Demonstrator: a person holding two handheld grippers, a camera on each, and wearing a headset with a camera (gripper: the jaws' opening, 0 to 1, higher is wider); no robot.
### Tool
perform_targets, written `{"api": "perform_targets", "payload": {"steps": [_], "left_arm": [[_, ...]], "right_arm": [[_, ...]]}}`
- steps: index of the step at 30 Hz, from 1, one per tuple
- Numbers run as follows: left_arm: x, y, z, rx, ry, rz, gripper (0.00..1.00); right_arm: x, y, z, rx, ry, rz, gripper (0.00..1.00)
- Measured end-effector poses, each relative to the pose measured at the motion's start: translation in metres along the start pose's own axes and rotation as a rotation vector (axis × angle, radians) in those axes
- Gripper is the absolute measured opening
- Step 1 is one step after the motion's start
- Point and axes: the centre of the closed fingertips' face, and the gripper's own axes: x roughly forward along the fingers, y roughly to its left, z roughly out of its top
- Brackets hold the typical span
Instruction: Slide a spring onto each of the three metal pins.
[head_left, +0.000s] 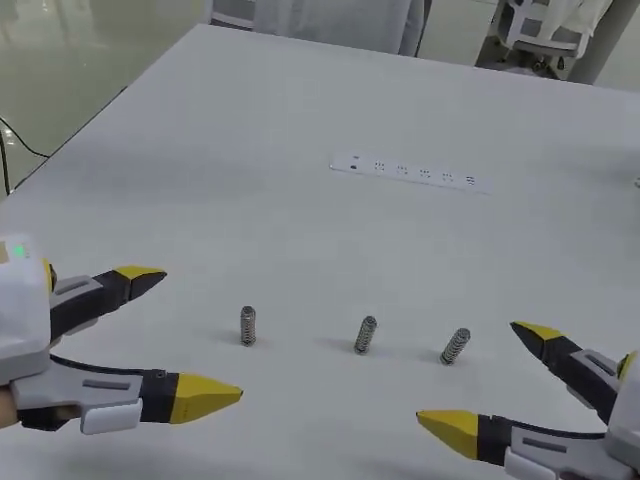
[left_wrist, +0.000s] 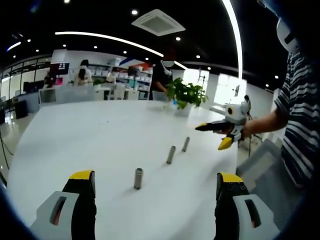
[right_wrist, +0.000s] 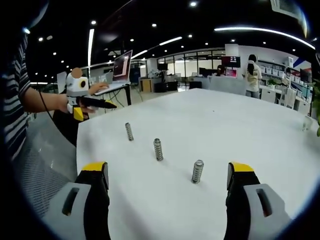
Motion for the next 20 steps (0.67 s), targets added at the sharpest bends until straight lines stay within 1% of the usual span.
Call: {"api": "perform_targets", "payload": {"steps": [1,3,7,9,13,15,18,20], "left_arm": [[-0.001,0.0,-0.003,0.003,0.014,0.002,0.98],[-0.001,0.0,-0.005,0.006,0.02,0.0,0.98],[-0.003,0.001,-0.004,0.005,0.017,0.006,0.98],[-0.004,0.001,-0.004,0.003,0.016,0.008,0.98],[-0.004,0.002,-0.003,0.007,0.019,0.01,0.98],[-0.005,0.003,0.0,0.01,0.017,0.014,0.98],[-0.008,0.006,0.005,0.005,-0.002,0.026,0.98],[-0.009,0.007,0.006,-0.002,-0.01,0.031,0.98]], "right_arm": [[-0.003,-0.001,-0.001,0.003,-0.002,-0.009,0.99],[-0.009,-0.002,-0.003,0.006,0.0,-0.017,0.99],[-0.019,-0.004,-0.008,0.014,0.001,-0.04,0.99],[-0.021,-0.005,-0.008,0.017,0.001,-0.046,0.99],[-0.021,-0.006,-0.006,0.013,0.0,-0.053,0.99],[-0.02,-0.006,-0.003,0.011,-0.006,-0.055,0.99],[-0.018,-0.007,0.0,0.014,-0.008,-0.057,0.99],[-0.018,-0.006,0.001,0.011,-0.01,-0.056,0.99]]}}
